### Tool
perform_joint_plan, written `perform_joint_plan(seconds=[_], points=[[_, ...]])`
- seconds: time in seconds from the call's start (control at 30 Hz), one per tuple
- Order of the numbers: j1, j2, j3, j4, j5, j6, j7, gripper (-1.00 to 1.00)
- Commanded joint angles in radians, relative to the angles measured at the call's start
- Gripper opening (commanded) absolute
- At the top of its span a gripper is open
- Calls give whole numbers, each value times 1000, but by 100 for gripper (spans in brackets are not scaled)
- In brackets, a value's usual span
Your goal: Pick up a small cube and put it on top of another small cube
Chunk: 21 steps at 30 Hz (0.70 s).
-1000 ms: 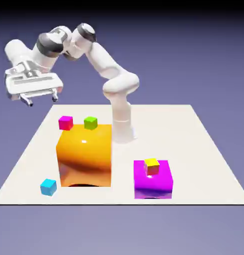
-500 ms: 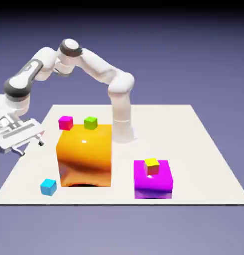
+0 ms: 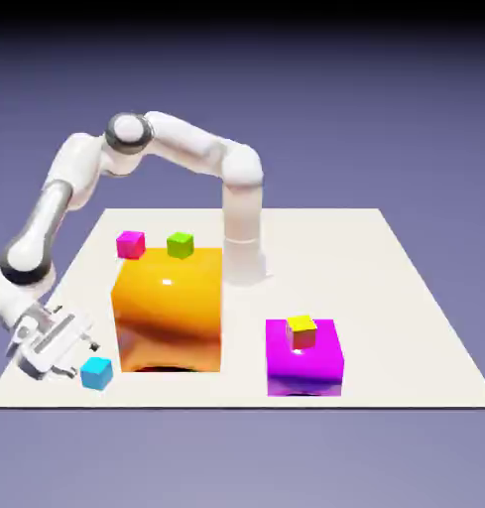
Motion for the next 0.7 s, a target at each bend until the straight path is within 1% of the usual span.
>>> perform_joint_plan(seconds=[0.0,0.03,0.13,0.67], points=[[0,0,0,0,0,0,0,-100],[0,0,0,0,0,0,0,-100],[-36,50,18,74,7,-131,17,-100],[-384,629,226,-159,78,-658,-262,-100]])
